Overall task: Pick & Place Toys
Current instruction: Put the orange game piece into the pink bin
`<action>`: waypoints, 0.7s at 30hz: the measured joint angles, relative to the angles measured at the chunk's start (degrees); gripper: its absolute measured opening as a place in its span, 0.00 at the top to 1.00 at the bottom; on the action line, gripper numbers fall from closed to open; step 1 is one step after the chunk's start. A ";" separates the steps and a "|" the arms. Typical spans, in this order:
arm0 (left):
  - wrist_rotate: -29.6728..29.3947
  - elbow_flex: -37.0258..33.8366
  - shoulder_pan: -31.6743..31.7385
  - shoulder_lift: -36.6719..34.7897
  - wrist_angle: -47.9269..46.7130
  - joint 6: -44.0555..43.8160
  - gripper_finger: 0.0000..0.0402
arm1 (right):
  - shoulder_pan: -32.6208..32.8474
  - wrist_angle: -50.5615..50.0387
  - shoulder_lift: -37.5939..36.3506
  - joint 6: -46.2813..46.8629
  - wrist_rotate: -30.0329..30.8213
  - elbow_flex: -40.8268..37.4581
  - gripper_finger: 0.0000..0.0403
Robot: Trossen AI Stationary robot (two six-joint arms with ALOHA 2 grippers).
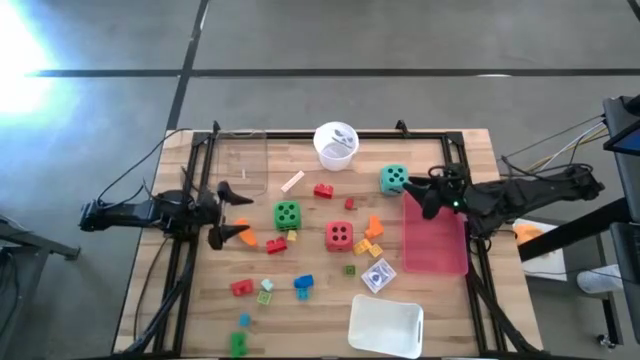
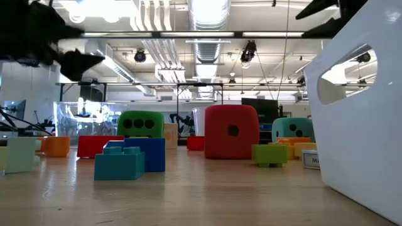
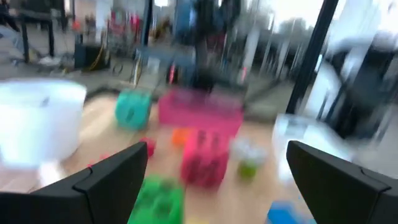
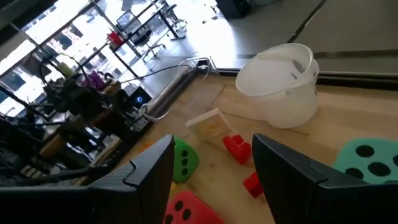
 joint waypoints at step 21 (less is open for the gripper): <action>-7.34 0.82 0.03 0.79 18.24 -31.63 0.03 | -0.97 0.21 14.60 -3.18 1.03 7.83 0.48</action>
